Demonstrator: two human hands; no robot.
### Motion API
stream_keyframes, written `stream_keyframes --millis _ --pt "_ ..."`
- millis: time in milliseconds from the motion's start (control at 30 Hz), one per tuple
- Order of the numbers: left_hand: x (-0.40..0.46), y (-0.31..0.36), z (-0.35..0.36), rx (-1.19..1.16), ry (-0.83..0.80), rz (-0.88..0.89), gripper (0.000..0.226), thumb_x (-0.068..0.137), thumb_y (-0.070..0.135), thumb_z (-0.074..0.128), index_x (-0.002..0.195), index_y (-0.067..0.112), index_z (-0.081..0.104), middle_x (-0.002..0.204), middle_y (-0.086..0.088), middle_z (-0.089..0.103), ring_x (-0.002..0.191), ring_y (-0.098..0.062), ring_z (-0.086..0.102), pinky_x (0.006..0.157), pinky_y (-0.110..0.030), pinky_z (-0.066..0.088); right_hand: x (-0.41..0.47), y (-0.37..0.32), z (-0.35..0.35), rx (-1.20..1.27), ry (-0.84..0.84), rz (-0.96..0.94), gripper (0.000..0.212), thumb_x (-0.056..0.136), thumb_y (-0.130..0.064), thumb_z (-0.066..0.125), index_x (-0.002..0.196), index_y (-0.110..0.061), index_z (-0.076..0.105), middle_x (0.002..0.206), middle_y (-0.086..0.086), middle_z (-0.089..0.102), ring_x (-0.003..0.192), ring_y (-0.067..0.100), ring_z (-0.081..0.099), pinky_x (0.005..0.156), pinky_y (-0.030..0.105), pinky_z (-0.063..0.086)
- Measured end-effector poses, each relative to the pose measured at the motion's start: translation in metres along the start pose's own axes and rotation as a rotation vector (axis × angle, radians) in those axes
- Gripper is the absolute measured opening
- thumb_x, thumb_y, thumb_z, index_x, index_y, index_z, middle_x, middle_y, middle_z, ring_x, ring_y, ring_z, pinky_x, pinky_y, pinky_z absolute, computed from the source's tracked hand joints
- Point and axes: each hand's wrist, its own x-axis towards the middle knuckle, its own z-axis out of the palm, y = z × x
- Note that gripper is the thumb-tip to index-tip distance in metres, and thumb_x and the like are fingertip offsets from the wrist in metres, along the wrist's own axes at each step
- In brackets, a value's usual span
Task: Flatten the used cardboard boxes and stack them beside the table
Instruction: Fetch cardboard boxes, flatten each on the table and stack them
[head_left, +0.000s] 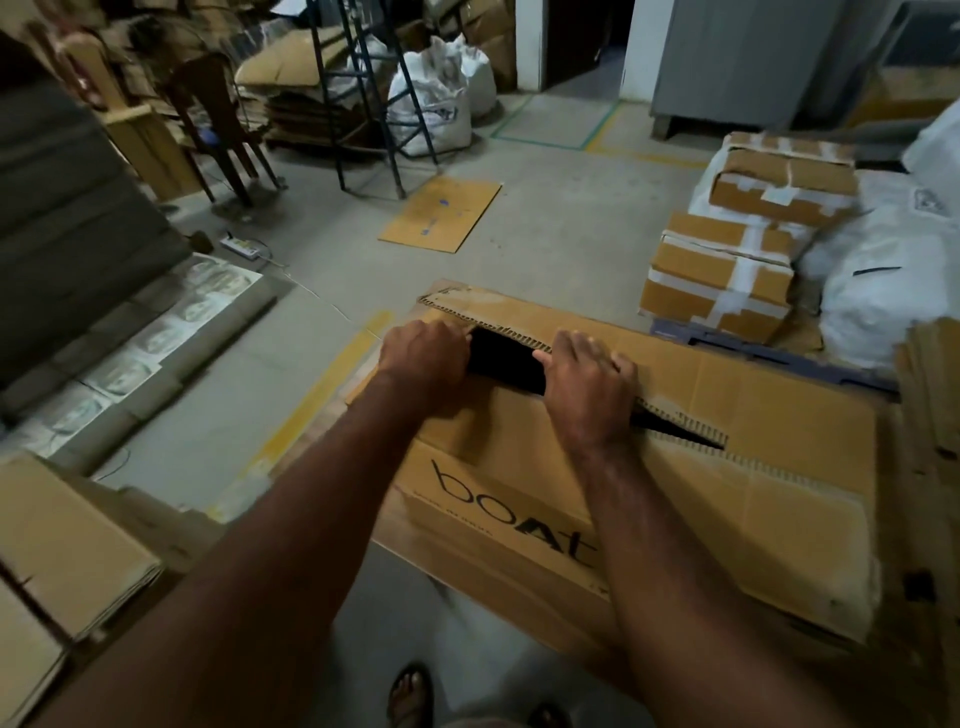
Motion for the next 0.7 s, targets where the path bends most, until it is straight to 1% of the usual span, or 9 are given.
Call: stream_keyframes --millis 67,133,200,300,433,533,600,633,700 --pt "0.004 -0.012 -0.008 -0.02 0.006 -0.003 0.041 0.11 0.036 0.029 0.123 0.013 0.06 0.119 -0.014 0.067 0.111 -0.038 0.063 0.081 -0.041 0.045 0.003 -0.001 0.0 -0.001 0.039 0.027 0.047 0.108 -0.047 0.038 0.124 -0.013 0.067 0.115 0.006 0.074 0.107 0.024 0.069 0.093 0.044 0.048" --pt "0.006 -0.022 -0.011 -0.044 0.024 -0.018 0.04 0.11 0.036 0.03 0.123 0.012 0.06 0.119 -0.017 0.066 0.111 -0.04 0.063 0.085 -0.043 0.047 0.005 -0.002 0.0 0.005 0.037 0.043 0.047 0.108 -0.047 0.039 0.124 -0.013 0.068 0.116 0.006 0.074 0.11 0.024 0.07 0.095 0.044 0.048" --pt "0.007 -0.028 -0.013 -0.077 0.046 -0.038 0.039 0.109 0.036 0.03 0.122 0.013 0.059 0.117 -0.017 0.066 0.109 -0.04 0.063 0.085 -0.043 0.049 0.005 -0.002 -0.002 0.017 0.023 0.052 0.048 0.108 -0.047 0.038 0.126 -0.013 0.067 0.119 0.007 0.074 0.113 0.024 0.069 0.096 0.045 0.047" --pt "0.011 -0.041 -0.013 -0.129 0.062 -0.072 0.043 0.109 0.039 0.027 0.123 0.013 0.059 0.115 -0.018 0.066 0.108 -0.041 0.063 0.084 -0.043 0.049 0.006 -0.002 -0.004 0.041 0.034 0.059 0.044 0.107 -0.044 0.045 0.127 -0.012 0.068 0.12 0.009 0.074 0.115 0.026 0.069 0.098 0.046 0.047" --pt "0.018 -0.064 -0.016 -0.192 0.122 -0.14 0.044 0.109 0.039 0.029 0.121 0.011 0.061 0.112 -0.02 0.065 0.102 -0.041 0.063 0.078 -0.043 0.047 0.006 -0.004 -0.005 0.05 0.01 0.053 0.043 0.107 -0.044 0.047 0.129 -0.012 0.066 0.122 0.008 0.073 0.118 0.027 0.068 0.099 0.048 0.048" --pt "0.032 -0.09 -0.012 -0.284 0.114 -0.236 0.043 0.107 0.039 0.032 0.124 0.009 0.058 0.115 -0.022 0.062 0.106 -0.043 0.062 0.08 -0.044 0.046 0.005 -0.005 -0.006 0.035 -0.017 0.045 0.044 0.108 -0.045 0.044 0.13 -0.013 0.064 0.124 0.007 0.072 0.118 0.026 0.067 0.099 0.049 0.047" --pt "0.037 -0.11 0.0 -0.338 0.101 -0.336 0.035 0.105 0.034 0.038 0.128 0.011 0.05 0.121 -0.023 0.059 0.109 -0.044 0.06 0.08 -0.046 0.044 -0.002 -0.001 -0.008 0.014 -0.078 0.005 0.043 0.106 -0.045 0.047 0.131 -0.014 0.064 0.128 0.006 0.07 0.12 0.026 0.065 0.1 0.048 0.046" --pt "0.037 -0.12 0.008 -0.335 0.087 -0.365 0.034 0.102 0.028 0.044 0.131 0.011 0.043 0.127 -0.023 0.055 0.113 -0.045 0.057 0.083 -0.05 0.045 -0.006 0.0 -0.009 0.01 -0.125 -0.023 0.042 0.104 -0.045 0.051 0.13 -0.015 0.065 0.13 0.007 0.069 0.121 0.026 0.065 0.101 0.048 0.046" --pt "0.036 -0.137 0.038 -0.291 0.009 -0.339 0.054 0.096 0.03 0.056 0.142 0.014 0.033 0.143 -0.02 0.039 0.13 -0.044 0.045 0.1 -0.058 0.039 -0.01 0.002 -0.013 0.055 -0.228 -0.023 0.038 0.101 -0.041 0.058 0.126 -0.015 0.068 0.127 0.007 0.071 0.114 0.026 0.067 0.097 0.044 0.05"
